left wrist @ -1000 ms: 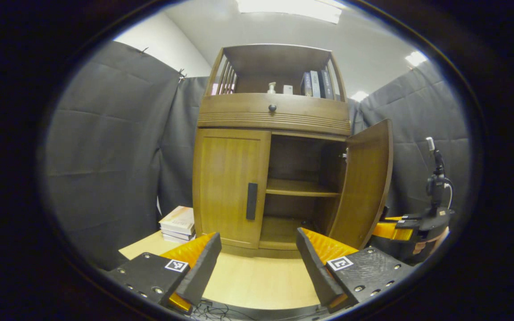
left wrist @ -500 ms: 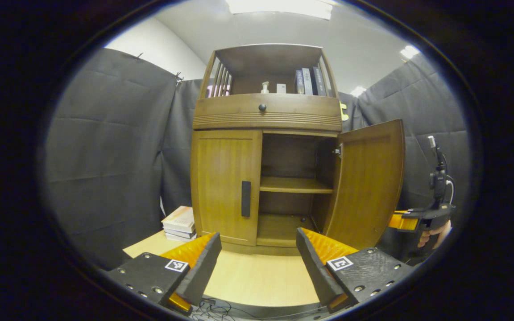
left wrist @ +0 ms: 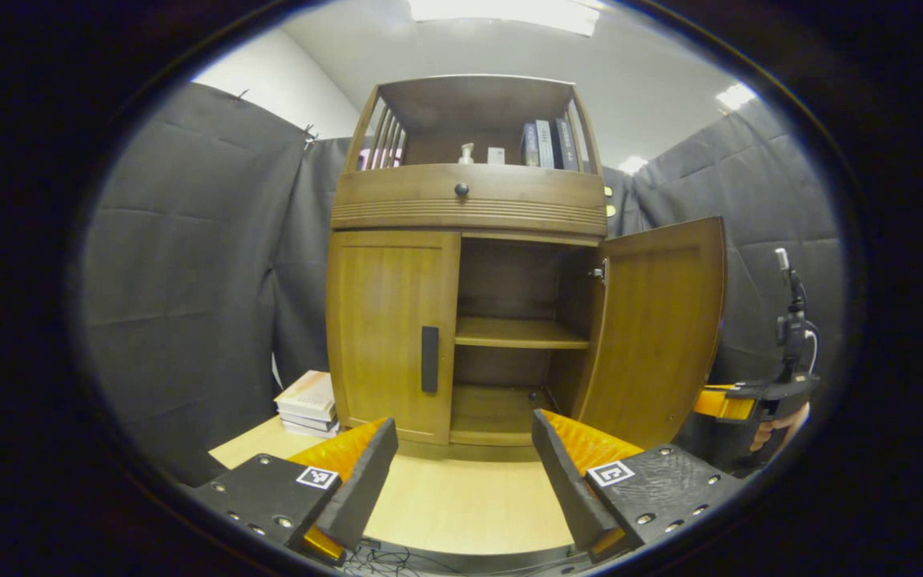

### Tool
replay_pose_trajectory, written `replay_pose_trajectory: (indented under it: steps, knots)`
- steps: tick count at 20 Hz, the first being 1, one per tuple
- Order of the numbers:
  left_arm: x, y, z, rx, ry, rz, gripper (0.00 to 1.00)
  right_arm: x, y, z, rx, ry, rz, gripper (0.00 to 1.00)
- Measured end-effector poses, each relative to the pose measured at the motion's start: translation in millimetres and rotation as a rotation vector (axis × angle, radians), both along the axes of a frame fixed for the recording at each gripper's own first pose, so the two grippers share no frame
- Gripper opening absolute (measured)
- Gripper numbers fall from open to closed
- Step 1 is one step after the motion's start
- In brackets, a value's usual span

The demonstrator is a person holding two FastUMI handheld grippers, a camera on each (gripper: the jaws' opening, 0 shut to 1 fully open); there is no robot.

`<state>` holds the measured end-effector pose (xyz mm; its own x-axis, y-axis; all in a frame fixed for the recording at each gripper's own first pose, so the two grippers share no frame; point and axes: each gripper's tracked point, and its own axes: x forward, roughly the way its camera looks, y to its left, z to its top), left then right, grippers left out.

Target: Open the right door of the double-door shoe cabinet with the right hand, and open the left door with the left hand.

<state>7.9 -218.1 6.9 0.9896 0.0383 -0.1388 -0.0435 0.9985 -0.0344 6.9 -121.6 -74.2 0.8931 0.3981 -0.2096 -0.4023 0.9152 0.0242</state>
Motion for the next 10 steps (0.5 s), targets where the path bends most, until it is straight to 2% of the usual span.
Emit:
replay_pose_trajectory:
  steps: [2, 3, 4, 7, 8, 10]
  knots:
    - [8.5, 7.6, -3.3, -0.019, 0.0, -0.031, 0.99, -10.3, -3.8, 0.9, -0.016, -0.001, -0.04, 0.18]
    - [14.6, 12.5, -2.8, -0.026, -0.003, -0.048, 0.99, -16.3, -5.8, 2.1, -0.025, -0.004, -0.067, 0.24]
    - [18.7, 19.6, -3.5, -0.03, 0.001, -0.065, 0.99, -23.7, -7.7, 3.5, -0.031, -0.002, -0.095, 0.17]
    - [35.7, 46.5, 1.0, -0.033, -0.01, -0.109, 0.99, -49.4, -4.7, 13.9, -0.023, -0.023, -0.177, 0.17]
    - [42.8, 58.2, 4.4, -0.032, -0.016, -0.121, 0.99, -57.1, -1.6, 21.5, -0.012, -0.046, -0.208, 0.1]
    - [56.6, 82.4, 8.4, -0.021, -0.028, -0.145, 0.99, -71.3, 11.9, 32.8, 0.016, -0.074, -0.265, 0.09]
